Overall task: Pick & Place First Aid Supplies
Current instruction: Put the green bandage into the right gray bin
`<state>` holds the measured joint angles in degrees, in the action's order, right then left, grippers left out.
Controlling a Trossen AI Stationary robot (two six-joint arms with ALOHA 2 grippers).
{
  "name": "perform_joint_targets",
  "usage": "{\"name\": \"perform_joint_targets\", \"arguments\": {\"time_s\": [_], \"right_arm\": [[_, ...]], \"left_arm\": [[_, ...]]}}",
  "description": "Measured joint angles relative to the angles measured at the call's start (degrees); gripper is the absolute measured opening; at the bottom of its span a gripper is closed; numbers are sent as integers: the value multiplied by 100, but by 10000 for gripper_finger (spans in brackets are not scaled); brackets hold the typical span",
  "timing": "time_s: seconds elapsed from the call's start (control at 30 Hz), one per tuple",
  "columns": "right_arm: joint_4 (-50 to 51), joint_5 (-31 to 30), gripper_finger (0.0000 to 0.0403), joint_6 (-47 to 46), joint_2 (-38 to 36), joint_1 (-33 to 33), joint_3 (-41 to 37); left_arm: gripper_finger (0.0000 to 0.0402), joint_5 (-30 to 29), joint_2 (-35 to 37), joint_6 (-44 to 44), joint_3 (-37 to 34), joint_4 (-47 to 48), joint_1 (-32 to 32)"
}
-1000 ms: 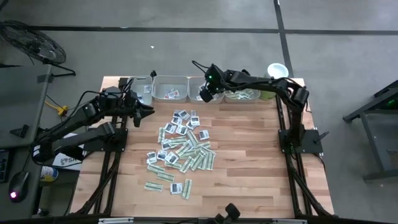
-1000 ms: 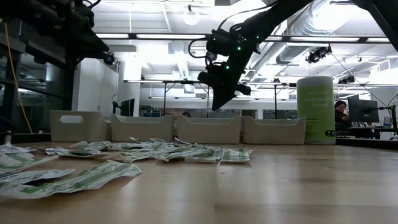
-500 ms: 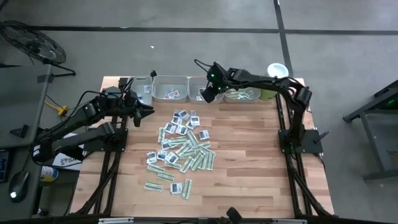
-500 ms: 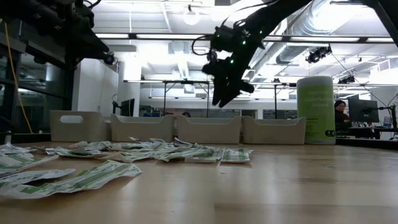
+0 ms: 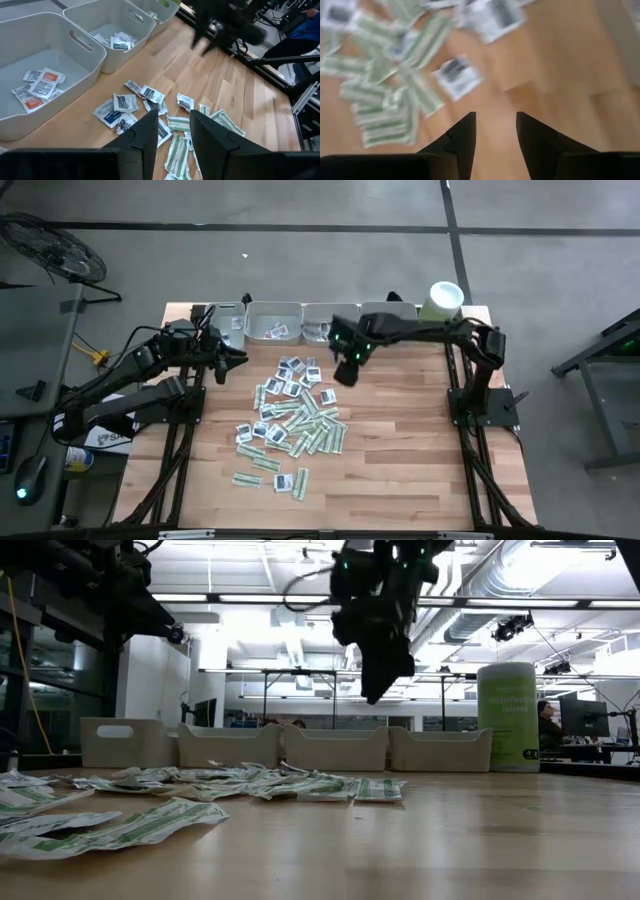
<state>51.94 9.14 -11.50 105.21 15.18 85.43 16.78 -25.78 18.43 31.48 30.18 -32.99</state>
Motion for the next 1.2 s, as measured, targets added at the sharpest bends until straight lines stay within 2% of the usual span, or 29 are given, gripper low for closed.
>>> {"name": "perform_joint_targets", "arguments": {"time_s": [0.17,0.3,0.43,0.53,0.67,0.9,1.2], "right_arm": [[-30,251,127,-133,0,-657,0],[-72,777,124,-304,2,-1054,-1],[-707,1389,122,-625,31,-1266,-345],[-1337,1546,122,-740,44,-1367,-758],[-1826,1374,122,-788,44,-1476,-1128],[-2618,869,122,-613,42,-1727,-1712],[-2916,-443,122,-262,42,-2214,-1893]], "left_arm": [[112,2,0,-13,0,-1,2],[112,20,-1,-13,0,13,2],[112,271,-2,-144,0,41,0],[112,671,0,-294,0,41,2],[112,995,-1,-316,0,40,2],[112,977,-2,-316,0,154,2],[112,966,-2,-317,0,233,2]]}}
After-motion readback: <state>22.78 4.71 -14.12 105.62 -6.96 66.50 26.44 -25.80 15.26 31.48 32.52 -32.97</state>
